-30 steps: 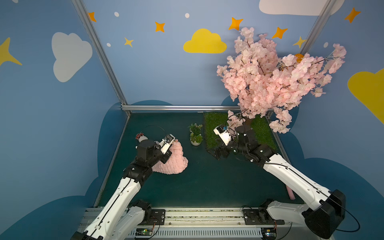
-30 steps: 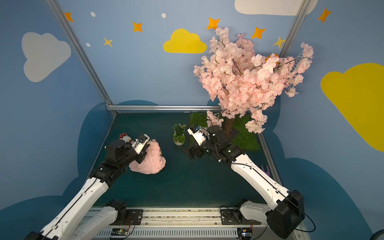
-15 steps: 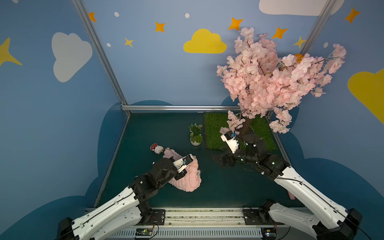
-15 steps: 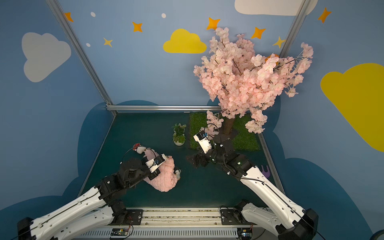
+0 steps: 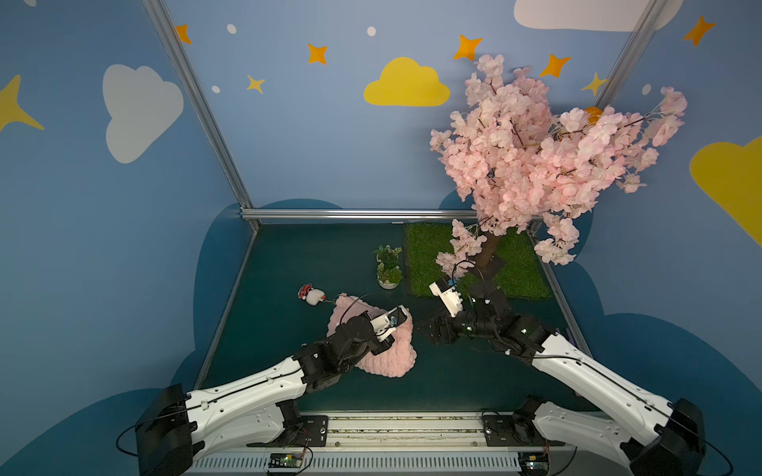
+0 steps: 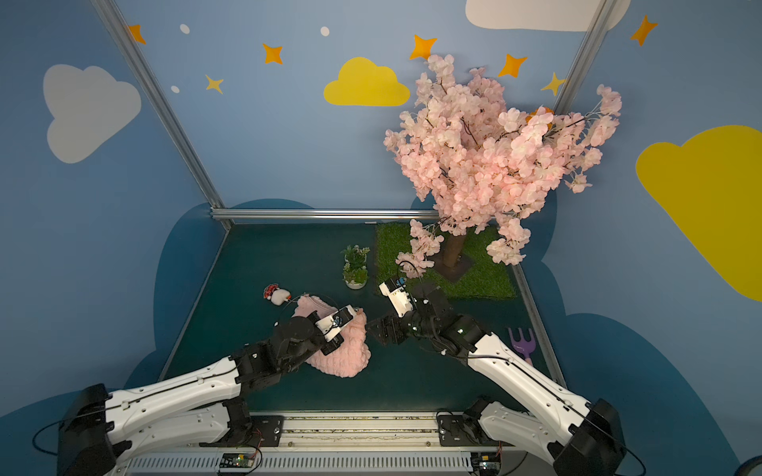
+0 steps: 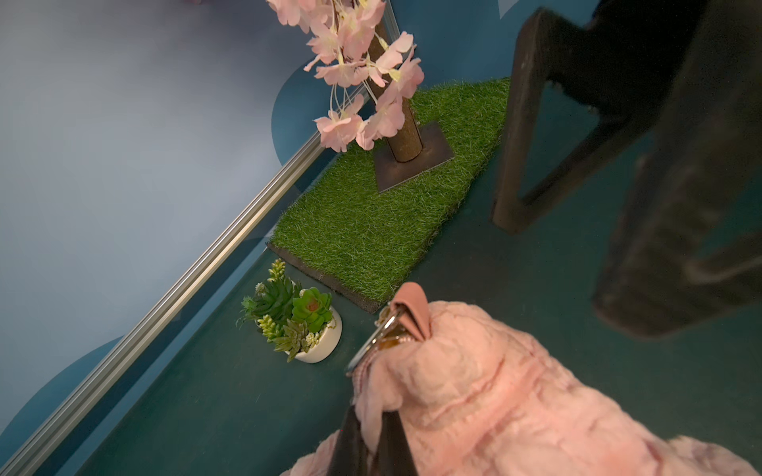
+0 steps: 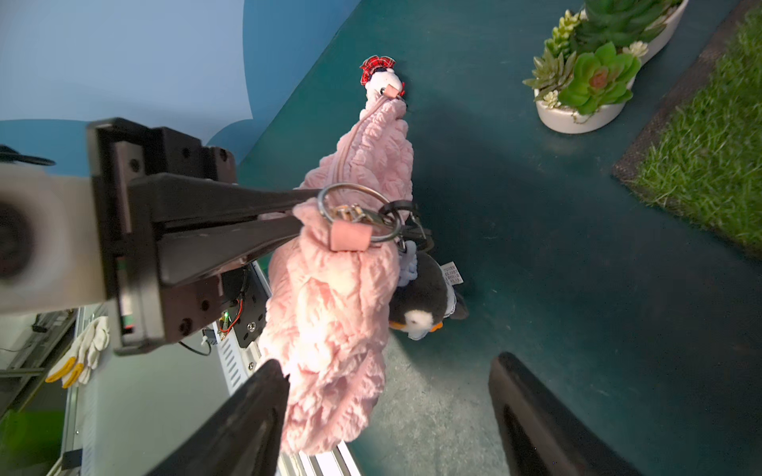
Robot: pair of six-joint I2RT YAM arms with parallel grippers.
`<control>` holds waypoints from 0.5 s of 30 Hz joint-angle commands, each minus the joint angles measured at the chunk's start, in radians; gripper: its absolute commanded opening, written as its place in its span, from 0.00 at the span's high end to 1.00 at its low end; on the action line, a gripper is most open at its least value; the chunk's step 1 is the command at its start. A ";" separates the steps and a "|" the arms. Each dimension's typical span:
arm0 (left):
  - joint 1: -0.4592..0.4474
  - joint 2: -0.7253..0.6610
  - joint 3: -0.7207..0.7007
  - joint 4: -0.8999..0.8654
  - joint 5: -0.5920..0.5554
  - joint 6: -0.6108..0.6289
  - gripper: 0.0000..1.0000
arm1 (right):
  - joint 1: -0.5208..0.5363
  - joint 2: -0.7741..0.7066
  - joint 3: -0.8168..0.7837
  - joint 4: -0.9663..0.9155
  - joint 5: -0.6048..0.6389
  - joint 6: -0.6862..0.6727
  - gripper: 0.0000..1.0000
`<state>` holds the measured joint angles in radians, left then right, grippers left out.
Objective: Remove the decoration from the bag
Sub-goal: Adjust the bag at the center of the board.
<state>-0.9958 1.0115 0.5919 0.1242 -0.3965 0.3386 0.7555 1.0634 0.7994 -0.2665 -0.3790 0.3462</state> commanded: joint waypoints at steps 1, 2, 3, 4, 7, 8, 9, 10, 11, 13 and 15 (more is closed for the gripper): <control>-0.003 -0.011 -0.002 0.041 0.005 -0.027 0.98 | 0.003 0.041 -0.041 0.224 -0.065 0.101 0.27; -0.002 -0.011 -0.002 0.034 0.009 -0.040 0.98 | 0.003 0.065 -0.040 0.254 -0.093 0.109 0.29; -0.002 -0.010 -0.006 0.033 0.009 -0.053 0.98 | 0.005 0.087 -0.033 0.269 -0.123 0.107 0.31; -0.002 -0.009 -0.011 0.034 0.013 -0.064 0.98 | 0.005 0.104 -0.029 0.285 -0.151 0.105 0.33; 0.003 -0.010 -0.019 0.024 0.021 -0.082 0.98 | 0.005 0.134 -0.035 0.350 -0.202 0.120 0.38; 0.003 -0.011 -0.021 0.020 0.026 -0.087 0.98 | 0.005 0.145 -0.034 0.353 -0.220 0.118 0.41; 0.007 -0.011 -0.021 0.017 0.032 -0.090 0.98 | 0.005 0.155 -0.035 0.359 -0.235 0.116 0.44; 0.011 -0.010 -0.020 0.016 0.038 -0.093 0.98 | 0.004 0.166 -0.041 0.373 -0.252 0.116 0.47; 0.015 -0.011 -0.020 0.012 0.043 -0.099 0.98 | 0.006 0.174 -0.045 0.387 -0.268 0.118 0.50; 0.024 -0.012 -0.018 0.005 0.056 -0.106 0.98 | 0.010 0.189 -0.042 0.402 -0.293 0.116 0.56; 0.034 -0.020 -0.021 -0.004 0.056 -0.117 0.98 | 0.011 0.209 -0.031 0.386 -0.310 0.093 0.61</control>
<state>-0.9760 1.0096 0.5774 0.1219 -0.3599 0.2523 0.7567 1.2518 0.7631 0.0719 -0.6144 0.4541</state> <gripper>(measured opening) 0.057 0.397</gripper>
